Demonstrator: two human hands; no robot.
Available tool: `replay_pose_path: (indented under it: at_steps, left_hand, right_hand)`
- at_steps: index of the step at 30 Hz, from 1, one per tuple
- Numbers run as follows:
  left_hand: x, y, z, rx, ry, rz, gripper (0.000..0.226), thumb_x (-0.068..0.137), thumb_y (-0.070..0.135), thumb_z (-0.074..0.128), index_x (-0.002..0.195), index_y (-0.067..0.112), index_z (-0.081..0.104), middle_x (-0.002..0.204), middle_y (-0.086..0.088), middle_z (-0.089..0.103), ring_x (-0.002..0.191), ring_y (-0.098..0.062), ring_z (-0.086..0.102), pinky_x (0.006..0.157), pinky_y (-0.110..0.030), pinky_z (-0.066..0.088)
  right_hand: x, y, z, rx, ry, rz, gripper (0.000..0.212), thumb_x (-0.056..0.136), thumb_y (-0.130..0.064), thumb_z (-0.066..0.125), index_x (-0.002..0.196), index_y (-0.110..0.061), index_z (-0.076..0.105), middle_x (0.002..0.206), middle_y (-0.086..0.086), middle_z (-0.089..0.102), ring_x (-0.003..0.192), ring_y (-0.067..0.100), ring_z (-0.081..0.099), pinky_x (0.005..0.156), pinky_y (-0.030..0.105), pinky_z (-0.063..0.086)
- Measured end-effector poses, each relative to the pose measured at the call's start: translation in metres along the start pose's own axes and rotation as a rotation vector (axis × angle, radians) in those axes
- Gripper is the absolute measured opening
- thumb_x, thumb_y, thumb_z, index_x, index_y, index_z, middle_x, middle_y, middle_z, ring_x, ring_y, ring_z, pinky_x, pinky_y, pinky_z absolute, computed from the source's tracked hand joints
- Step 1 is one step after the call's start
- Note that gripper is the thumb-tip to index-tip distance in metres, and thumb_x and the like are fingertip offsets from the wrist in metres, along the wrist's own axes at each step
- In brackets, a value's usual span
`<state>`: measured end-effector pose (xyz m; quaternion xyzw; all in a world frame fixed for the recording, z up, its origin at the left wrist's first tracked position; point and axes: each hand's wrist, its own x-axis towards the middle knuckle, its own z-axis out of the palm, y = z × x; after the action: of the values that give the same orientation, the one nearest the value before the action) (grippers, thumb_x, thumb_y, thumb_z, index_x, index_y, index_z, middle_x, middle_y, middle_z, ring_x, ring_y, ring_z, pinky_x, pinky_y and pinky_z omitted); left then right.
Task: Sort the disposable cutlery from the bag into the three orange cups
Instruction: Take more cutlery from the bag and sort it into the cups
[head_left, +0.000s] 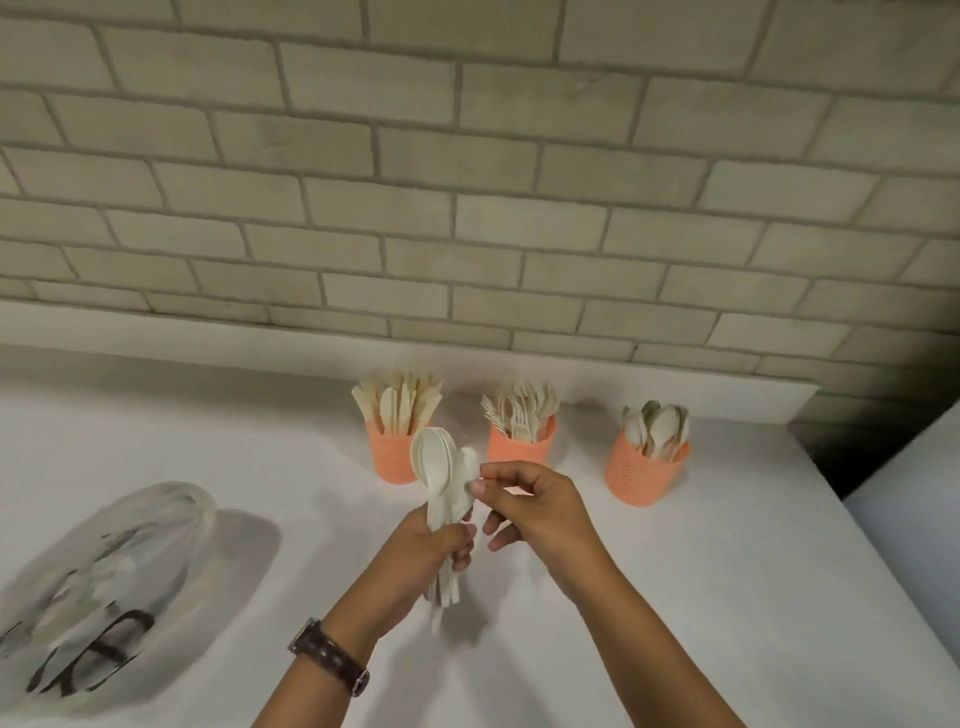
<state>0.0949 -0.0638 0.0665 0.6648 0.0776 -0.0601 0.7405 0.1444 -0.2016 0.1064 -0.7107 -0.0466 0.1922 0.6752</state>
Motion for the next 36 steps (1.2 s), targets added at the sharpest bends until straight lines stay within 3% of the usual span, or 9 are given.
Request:
replay_pose_path:
  at_steps: [9,13,18,21,24,27,30,33,36]
  left_hand:
    - [0.016,-0.001,0.057,-0.091,-0.268,-0.008,0.002,0.074,0.012,0.052,0.073,0.011,0.054,0.061,0.005,0.051,0.053,-0.009,0.041,0.054,-0.018,0.039]
    - [0.022,0.001,0.065,-0.162,-0.326,-0.020,0.023,0.081,0.019,0.060,0.101,0.010,0.065,0.079,0.001,0.065,0.070,-0.014,0.060,0.071,-0.025,0.052]
    - [0.027,-0.001,0.060,-0.240,-0.207,-0.063,0.033,0.093,0.012,0.049,0.126,0.012,0.055,0.119,-0.010,0.067,0.099,-0.033,0.067,0.083,-0.034,0.057]
    - [0.024,-0.002,0.055,-0.226,-0.143,-0.074,0.030,0.096,0.011,0.045,0.124,0.011,0.057,0.106,-0.007,0.072,0.070,-0.021,0.068,0.067,-0.027,0.057]
    - [0.020,0.000,0.051,-0.318,-0.112,-0.119,0.029,0.093,0.013,0.048,0.120,0.014,0.059,0.071,0.000,0.057,0.040,-0.006,0.033,0.039,-0.015,0.032]
    - [0.017,0.005,0.044,-0.555,-0.158,-0.206,0.030,0.086,0.015,0.060,0.116,0.014,0.058,0.060,0.004,0.041,0.036,-0.001,0.023,0.033,-0.013,0.022]
    - [0.012,0.008,0.033,-0.784,-0.304,-0.280,0.037,0.066,0.014,0.074,0.099,0.014,0.057,0.059,0.003,0.038,0.034,-0.002,0.023,0.031,-0.014,0.021]
    - [0.009,0.010,0.027,-0.838,-0.402,-0.275,0.039,0.062,0.017,0.075,0.093,0.014,0.051,0.061,0.002,0.039,0.038,-0.005,0.017,0.032,-0.015,0.021]
    - [0.008,0.008,0.028,-0.819,-0.340,-0.272,0.043,0.059,0.034,0.078,0.089,0.014,0.053,0.066,-0.001,0.042,0.037,-0.005,0.021,0.033,-0.012,0.024]
  right_hand:
    - [-0.021,0.003,-0.045,0.186,0.044,0.018,0.014,0.080,-0.004,0.069,0.094,-0.005,0.066,0.070,0.014,0.062,0.047,0.014,0.054,0.045,0.022,0.047]
    - [-0.023,0.000,-0.070,0.224,0.108,0.005,0.014,0.083,-0.005,0.065,0.097,-0.003,0.065,0.072,0.014,0.065,0.051,0.014,0.057,0.049,0.021,0.049]
    - [-0.013,-0.016,-0.116,0.327,0.275,-0.100,0.012,0.086,-0.003,0.060,0.098,-0.003,0.063,0.065,0.008,0.062,0.047,0.011,0.056,0.049,0.020,0.052]
    - [0.005,-0.029,-0.149,0.306,0.418,-0.211,0.020,0.087,-0.001,0.058,0.107,-0.003,0.058,0.073,0.011,0.060,0.045,0.009,0.056,0.049,0.020,0.052]
    - [0.030,-0.041,-0.178,0.210,0.565,-0.297,0.027,0.087,-0.001,0.060,0.113,-0.005,0.054,0.082,0.012,0.061,0.045,0.007,0.059,0.049,0.020,0.053]
    - [0.058,-0.040,-0.196,0.070,0.656,-0.339,0.028,0.086,-0.003,0.060,0.112,-0.009,0.051,0.085,0.010,0.061,0.045,0.006,0.060,0.053,0.021,0.057]
    - [0.085,-0.023,-0.204,-0.139,0.700,-0.286,0.023,0.086,-0.006,0.061,0.105,-0.014,0.050,0.099,0.018,0.064,0.052,0.013,0.062,0.066,0.036,0.059]
    - [0.105,0.004,-0.202,-0.306,0.699,-0.178,0.022,0.085,-0.009,0.060,0.107,-0.009,0.054,0.105,0.019,0.066,0.050,0.012,0.064,0.059,0.022,0.055]
    - [0.107,0.024,-0.195,-0.472,0.632,-0.067,0.038,0.082,-0.009,0.065,0.117,-0.002,0.055,0.111,0.022,0.066,0.091,0.032,0.066,0.077,0.029,0.049]
